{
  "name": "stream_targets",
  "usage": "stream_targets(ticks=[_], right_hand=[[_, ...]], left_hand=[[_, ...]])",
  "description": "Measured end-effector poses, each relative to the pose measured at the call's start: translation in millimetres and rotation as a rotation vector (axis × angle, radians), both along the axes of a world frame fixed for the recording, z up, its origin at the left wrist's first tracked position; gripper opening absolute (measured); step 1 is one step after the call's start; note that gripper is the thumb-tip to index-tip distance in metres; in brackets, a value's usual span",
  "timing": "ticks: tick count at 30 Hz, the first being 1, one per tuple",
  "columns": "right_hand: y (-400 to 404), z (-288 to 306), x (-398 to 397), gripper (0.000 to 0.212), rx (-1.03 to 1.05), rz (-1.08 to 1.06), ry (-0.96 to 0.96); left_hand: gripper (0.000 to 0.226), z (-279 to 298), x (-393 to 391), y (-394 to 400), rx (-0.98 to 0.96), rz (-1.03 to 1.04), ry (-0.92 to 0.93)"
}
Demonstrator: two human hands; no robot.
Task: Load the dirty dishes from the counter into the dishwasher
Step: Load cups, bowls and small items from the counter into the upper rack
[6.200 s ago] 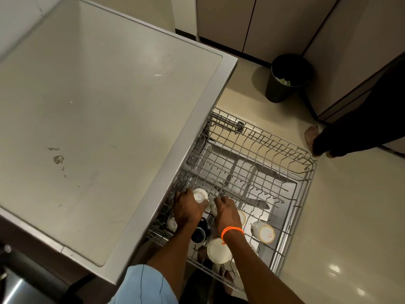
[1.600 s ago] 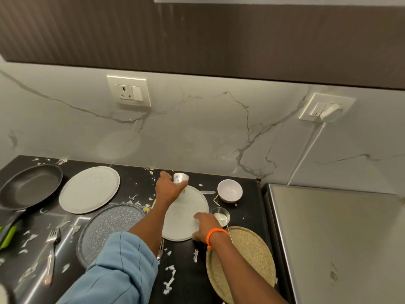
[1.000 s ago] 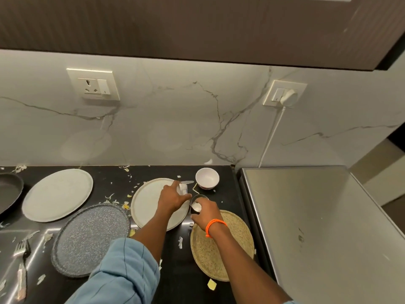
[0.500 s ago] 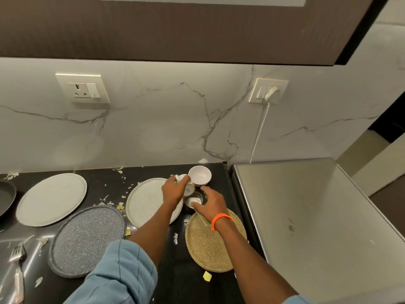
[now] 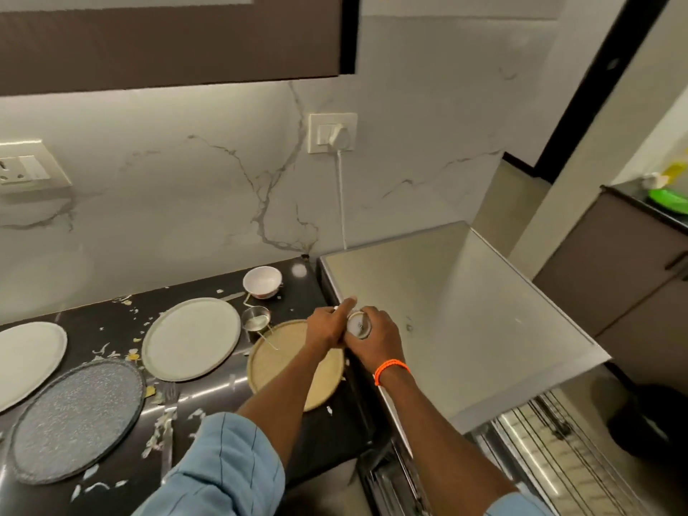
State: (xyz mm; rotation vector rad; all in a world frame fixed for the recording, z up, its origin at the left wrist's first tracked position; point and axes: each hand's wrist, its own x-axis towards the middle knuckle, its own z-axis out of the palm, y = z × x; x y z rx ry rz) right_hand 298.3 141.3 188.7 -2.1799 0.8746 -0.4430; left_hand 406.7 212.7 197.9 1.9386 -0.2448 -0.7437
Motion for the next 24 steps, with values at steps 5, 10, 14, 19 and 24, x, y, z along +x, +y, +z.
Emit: stream_targets(ticks=[5,10,14,19,24], right_hand=[[-28.7,-8.9,-99.5,0.038,0.05,-0.155,0.041],[-55.2,-18.8,-202.6,0.034,0.075,-0.312,0.041],[-70.0,-30.1,-274.0,0.038,0.09,-0.391,0.079],[-72.2,-64.4,-331.1,0.034,0.163,-0.477,0.174],[-70.4,-116.3,-343.3,0.036,0.313,-0.559,0.267]], left_hand=[[0.068,-4.7,-89.6,-36.2,0.052,-0.183,0.108],[0.065,-20.6,-182.9,-73.2,0.072,-0.36,0.21],[0.062,-43.4,-243.4,-94.0,0.108,-0.482,0.36],[0.056,-83.3,-300.5,-107.4,0.163,-0.538,0.545],[0.044,-140.3,-325.0,-115.3,0.202,-0.458,0.575]])
